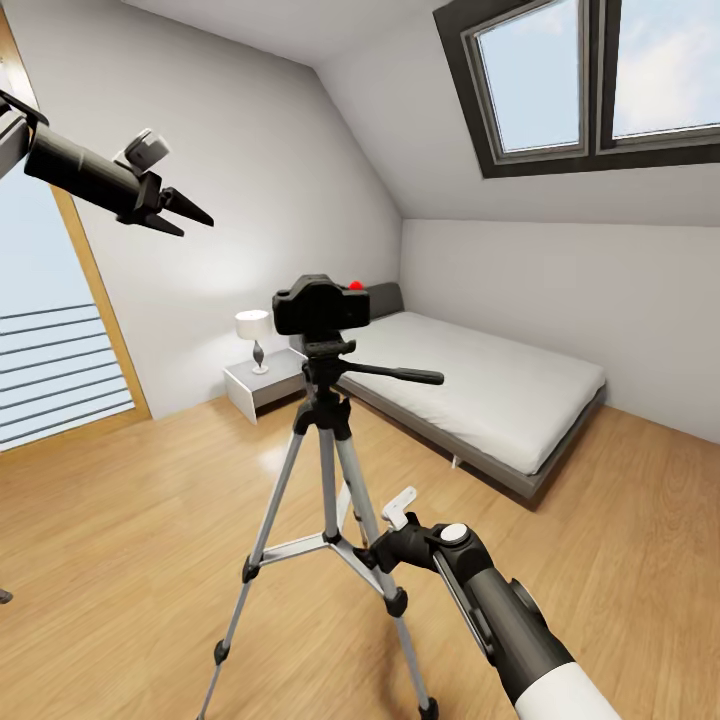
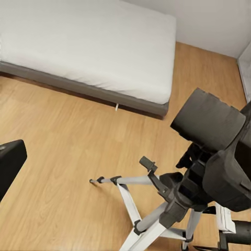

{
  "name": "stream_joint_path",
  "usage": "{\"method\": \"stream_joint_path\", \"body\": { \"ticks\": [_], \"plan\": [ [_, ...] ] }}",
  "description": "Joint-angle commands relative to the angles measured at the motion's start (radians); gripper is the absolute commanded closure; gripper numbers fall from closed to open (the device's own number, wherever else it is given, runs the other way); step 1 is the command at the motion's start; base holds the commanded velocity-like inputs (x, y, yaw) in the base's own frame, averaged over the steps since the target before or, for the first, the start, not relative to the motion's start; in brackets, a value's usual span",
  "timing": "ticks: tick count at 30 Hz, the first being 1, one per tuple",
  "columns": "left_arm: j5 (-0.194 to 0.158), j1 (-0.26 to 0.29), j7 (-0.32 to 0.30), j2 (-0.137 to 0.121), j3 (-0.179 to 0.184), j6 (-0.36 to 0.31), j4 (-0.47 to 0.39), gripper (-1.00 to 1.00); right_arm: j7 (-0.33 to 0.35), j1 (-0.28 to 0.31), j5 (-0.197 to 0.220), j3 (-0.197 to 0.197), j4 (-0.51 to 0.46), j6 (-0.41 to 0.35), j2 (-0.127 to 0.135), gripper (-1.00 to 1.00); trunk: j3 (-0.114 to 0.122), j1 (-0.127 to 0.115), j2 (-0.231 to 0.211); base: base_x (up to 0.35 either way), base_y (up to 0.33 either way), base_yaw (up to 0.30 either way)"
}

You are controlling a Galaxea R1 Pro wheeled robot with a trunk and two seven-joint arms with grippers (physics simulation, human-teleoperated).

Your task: Attach the digital camera to the camera tripod in the bedroom.

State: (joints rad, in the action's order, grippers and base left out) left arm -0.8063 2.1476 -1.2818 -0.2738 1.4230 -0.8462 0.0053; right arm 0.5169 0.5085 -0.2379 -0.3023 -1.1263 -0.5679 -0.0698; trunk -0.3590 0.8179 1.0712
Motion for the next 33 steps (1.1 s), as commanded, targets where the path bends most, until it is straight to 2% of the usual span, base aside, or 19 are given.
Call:
{"method": "stream_joint_path", "body": {
  "ticks": [1,18,23,27,33],
  "plan": [
    [-0.007,0.001,-0.005,0.000,0.008,-0.009,0.001,-1.00,0.008,0.001,-0.011,0.001,-0.001,-0.003,0.000,-1.00,-0.001,0.000,0.001,0.000,0.000,0.000],
    [-0.008,-0.013,-0.004,-0.001,0.003,-0.010,0.002,-1.00,0.009,0.001,-0.009,0.001,-0.011,-0.003,0.000,-1.00,-0.001,0.000,0.001,-0.002,0.000,0.000],
    [-0.010,-0.028,-0.007,-0.010,0.002,-0.020,0.002,-1.00,0.007,0.001,-0.008,0.002,-0.020,-0.003,0.001,-1.00,-0.001,0.000,0.001,-0.116,0.000,0.000],
    [-0.013,-0.059,-0.008,-0.023,-0.009,-0.036,0.002,-1.00,0.007,-0.001,-0.008,0.007,-0.041,-0.003,0.002,-1.00,-0.001,0.000,0.001,-0.242,0.000,0.000],
    [-0.038,-0.177,-0.002,-0.064,-0.055,-0.049,0.002,-1.00,0.006,-0.006,-0.008,0.014,-0.131,-0.009,0.005,-1.00,-0.001,0.000,0.001,-0.228,0.000,0.000]
  ]
}}
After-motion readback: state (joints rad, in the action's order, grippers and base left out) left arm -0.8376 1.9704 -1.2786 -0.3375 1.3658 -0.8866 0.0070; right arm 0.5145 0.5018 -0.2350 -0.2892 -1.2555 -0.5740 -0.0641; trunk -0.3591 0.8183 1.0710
